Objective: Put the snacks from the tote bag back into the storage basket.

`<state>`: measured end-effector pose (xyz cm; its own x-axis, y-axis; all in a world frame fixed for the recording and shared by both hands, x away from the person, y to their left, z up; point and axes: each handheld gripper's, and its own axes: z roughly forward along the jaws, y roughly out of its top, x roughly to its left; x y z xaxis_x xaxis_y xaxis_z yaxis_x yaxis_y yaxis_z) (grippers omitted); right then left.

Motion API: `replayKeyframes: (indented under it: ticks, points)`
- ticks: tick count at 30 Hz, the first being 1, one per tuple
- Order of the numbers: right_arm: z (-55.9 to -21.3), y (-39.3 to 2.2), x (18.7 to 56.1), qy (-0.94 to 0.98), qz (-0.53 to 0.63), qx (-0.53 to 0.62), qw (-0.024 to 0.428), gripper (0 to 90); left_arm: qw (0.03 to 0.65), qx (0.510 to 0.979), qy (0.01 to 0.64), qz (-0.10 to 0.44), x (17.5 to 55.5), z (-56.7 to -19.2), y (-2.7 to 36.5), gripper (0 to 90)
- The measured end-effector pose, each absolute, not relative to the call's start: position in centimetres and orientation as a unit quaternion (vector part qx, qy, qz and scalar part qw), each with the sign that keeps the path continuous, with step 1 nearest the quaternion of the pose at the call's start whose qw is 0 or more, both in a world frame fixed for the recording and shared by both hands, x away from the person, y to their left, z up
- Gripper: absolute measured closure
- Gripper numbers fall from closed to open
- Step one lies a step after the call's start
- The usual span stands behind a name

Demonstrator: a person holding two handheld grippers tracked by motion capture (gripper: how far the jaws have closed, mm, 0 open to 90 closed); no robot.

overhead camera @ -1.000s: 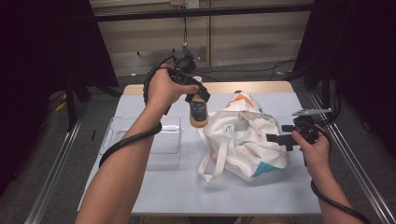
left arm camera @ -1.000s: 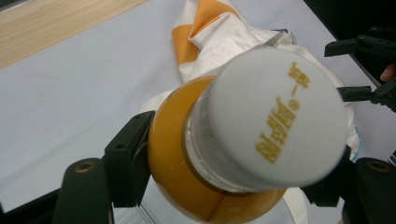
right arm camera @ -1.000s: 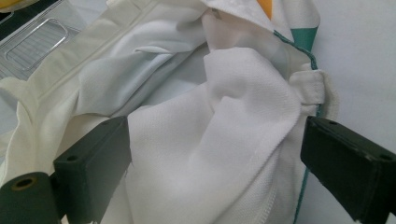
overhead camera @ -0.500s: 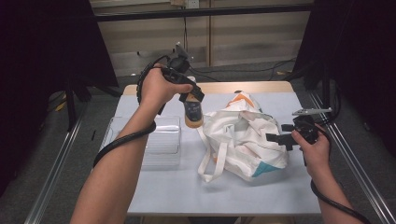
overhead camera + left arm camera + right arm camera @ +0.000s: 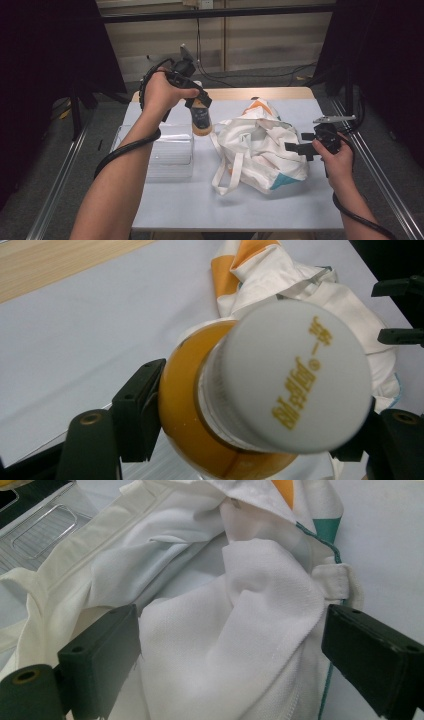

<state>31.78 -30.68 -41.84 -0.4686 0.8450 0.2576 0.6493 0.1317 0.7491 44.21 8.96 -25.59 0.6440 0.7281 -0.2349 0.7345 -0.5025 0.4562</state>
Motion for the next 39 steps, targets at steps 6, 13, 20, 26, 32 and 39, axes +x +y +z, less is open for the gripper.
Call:
replayKeyframes:
  ticks: [6, 13, 20, 26, 32, 39]
  points:
    - [-41.8, -30.6, 31.8, 0.743, 0.426, 0.503, 0.115, 8.4, 0.263, 0.866, 0.426, -0.001, 44.3, -25.6, 9.7, 30.1]
    - [-41.8, -30.5, 31.8, 0.745, 0.426, 0.501, 0.113, 8.4, 0.262, 0.861, 0.435, 0.000, 44.4, -25.8, 10.7, 30.1]
    - [-41.7, -30.5, 31.7, 0.745, 0.426, 0.500, 0.114, 8.4, 0.253, 0.863, 0.438, 0.005, 44.5, -26.0, 11.4, 30.1]
    - [-41.8, -30.4, 31.8, 0.746, 0.424, 0.500, 0.114, 8.4, 0.249, 0.860, 0.446, 0.006, 44.6, -26.4, 12.0, 30.2]
    - [-41.8, -30.4, 31.8, 0.747, 0.423, 0.500, 0.114, 8.4, 0.250, 0.857, 0.451, 0.012, 44.8, -26.7, 12.8, 30.1]
    - [-41.8, -30.4, 31.8, 0.746, 0.424, 0.500, 0.114, 8.5, 0.244, 0.856, 0.456, 0.016, 44.9, -26.9, 13.6, 30.2]
